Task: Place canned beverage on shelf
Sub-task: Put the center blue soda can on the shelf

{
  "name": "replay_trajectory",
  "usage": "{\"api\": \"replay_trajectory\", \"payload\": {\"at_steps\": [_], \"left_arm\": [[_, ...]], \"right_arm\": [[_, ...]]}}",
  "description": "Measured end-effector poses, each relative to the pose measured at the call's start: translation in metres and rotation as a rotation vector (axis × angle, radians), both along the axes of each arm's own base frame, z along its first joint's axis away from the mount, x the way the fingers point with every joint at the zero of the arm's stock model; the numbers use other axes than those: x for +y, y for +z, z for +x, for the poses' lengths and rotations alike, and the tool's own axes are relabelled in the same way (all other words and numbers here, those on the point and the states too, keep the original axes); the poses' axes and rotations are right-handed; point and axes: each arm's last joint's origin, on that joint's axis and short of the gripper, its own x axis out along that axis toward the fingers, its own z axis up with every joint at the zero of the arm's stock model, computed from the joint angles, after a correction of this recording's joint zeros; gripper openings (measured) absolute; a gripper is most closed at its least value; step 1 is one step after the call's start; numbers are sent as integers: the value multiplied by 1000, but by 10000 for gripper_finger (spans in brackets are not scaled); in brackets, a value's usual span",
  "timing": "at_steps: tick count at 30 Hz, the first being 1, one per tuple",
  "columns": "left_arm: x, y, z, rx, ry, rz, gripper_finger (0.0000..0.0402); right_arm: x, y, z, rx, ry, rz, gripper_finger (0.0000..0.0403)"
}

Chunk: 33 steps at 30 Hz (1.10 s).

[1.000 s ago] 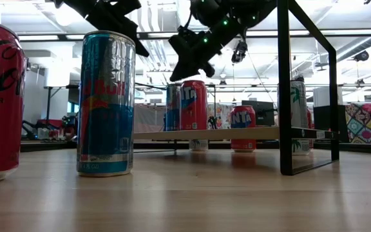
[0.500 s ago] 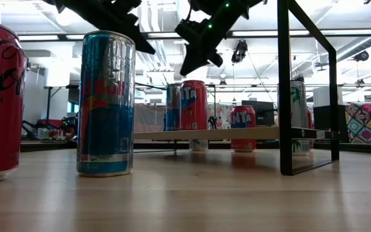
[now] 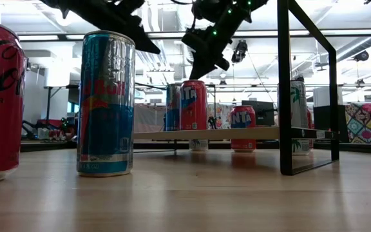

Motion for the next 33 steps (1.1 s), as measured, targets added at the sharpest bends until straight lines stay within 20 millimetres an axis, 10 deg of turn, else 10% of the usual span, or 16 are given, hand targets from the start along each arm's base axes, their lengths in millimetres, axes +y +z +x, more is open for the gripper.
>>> {"api": "replay_trajectory", "payload": {"at_steps": [33], "left_arm": [[3, -11, 11, 52, 6, 16, 0]], "right_arm": [[-8, -23, 11, -5, 1, -61, 13]]}}
